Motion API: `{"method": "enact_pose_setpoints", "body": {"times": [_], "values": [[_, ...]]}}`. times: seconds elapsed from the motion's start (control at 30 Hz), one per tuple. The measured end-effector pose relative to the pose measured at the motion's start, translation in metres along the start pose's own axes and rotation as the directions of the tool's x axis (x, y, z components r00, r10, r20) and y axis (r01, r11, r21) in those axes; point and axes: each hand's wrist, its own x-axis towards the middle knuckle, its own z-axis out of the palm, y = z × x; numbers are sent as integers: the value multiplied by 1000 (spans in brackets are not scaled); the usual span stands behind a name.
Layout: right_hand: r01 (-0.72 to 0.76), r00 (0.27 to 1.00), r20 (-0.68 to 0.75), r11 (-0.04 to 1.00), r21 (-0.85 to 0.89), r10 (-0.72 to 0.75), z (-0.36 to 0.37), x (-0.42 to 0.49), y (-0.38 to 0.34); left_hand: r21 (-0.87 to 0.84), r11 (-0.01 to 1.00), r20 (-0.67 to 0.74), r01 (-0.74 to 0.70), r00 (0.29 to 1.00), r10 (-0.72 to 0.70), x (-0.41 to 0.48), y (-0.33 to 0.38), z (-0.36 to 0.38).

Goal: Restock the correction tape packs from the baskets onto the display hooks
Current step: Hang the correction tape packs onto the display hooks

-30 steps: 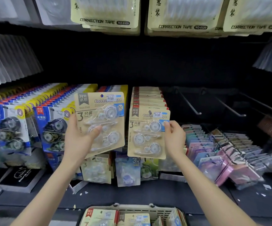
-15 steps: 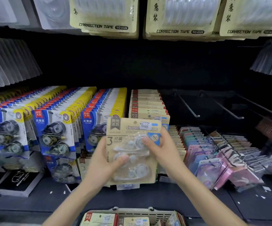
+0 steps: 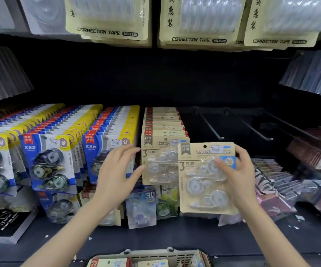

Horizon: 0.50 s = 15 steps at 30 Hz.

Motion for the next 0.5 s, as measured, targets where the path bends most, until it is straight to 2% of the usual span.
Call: {"method": "enact_pose_setpoints", "body": {"times": [0.1, 0.17, 0.33, 0.5], "values": [[-3, 993, -119, 1000, 14, 4, -21, 14, 3, 127, 974, -17, -187, 981, 191, 23, 17, 18], [-8, 990, -141, 1000, 2, 9, -29, 22, 6, 201, 948, 4, -248, 968, 252, 38, 28, 32], [23, 995, -94, 999, -33, -26, -34, 33, 11, 292, 917, 75, -271, 963, 260, 60, 38, 62], [111, 992, -54, 992, -51, -114, -40, 45, 15, 276, 912, -36, -304, 945, 326, 61, 25, 79]]}}
